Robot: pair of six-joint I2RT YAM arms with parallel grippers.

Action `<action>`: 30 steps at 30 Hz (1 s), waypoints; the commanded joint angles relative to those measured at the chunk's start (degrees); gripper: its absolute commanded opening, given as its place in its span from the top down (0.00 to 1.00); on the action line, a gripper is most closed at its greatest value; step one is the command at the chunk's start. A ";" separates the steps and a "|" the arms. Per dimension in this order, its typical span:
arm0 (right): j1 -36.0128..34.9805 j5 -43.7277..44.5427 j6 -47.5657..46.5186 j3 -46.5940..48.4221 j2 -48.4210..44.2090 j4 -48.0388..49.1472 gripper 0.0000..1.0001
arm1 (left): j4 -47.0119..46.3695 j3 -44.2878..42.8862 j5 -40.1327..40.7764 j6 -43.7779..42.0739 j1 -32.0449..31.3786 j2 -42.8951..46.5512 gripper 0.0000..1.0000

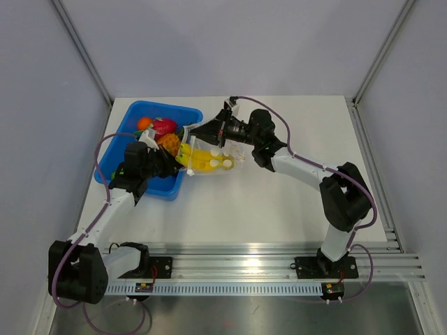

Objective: Place the food in the zip-top bag and seal the zipper
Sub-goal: Place the fake fruit in the zipper food storage bag, then adjust the zipper food storage bag at the center of the board.

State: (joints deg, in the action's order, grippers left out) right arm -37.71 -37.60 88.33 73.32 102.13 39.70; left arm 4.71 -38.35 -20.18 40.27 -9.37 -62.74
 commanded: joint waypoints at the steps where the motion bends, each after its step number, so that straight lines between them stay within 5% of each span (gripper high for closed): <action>1: 0.45 -2.56 -4.18 2.08 -0.70 -4.30 1.00 | 2.31 -5.67 -0.91 -2.81 0.23 1.39 1.00; 3: 0.45 -1.08 -10.78 3.31 -2.98 -15.30 1.00 | 7.91 -8.57 -0.82 -4.75 0.23 1.92 1.00; 6: 0.27 12.49 -31.30 11.72 -5.71 -51.34 1.00 | 15.21 -14.02 -1.52 -8.80 0.23 0.78 1.00; 10: 0.36 29.49 -40.86 16.24 -8.69 -69.89 1.00 | 17.09 -15.35 -2.84 -10.22 -0.47 -0.01 1.00; 22: -0.78 36.99 -48.25 17.13 -20.90 -78.38 1.00 | 17.97 -21.68 -1.26 -9.86 -10.50 -4.40 1.00; 30: -0.78 42.61 -51.33 15.69 -13.98 -84.94 1.00 | 16.38 -20.89 -1.17 -10.47 -15.76 -14.24 1.00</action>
State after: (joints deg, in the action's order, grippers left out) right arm -38.15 0.99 39.88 87.29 84.20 -40.71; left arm 22.65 -58.30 -21.54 31.24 -22.98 -75.44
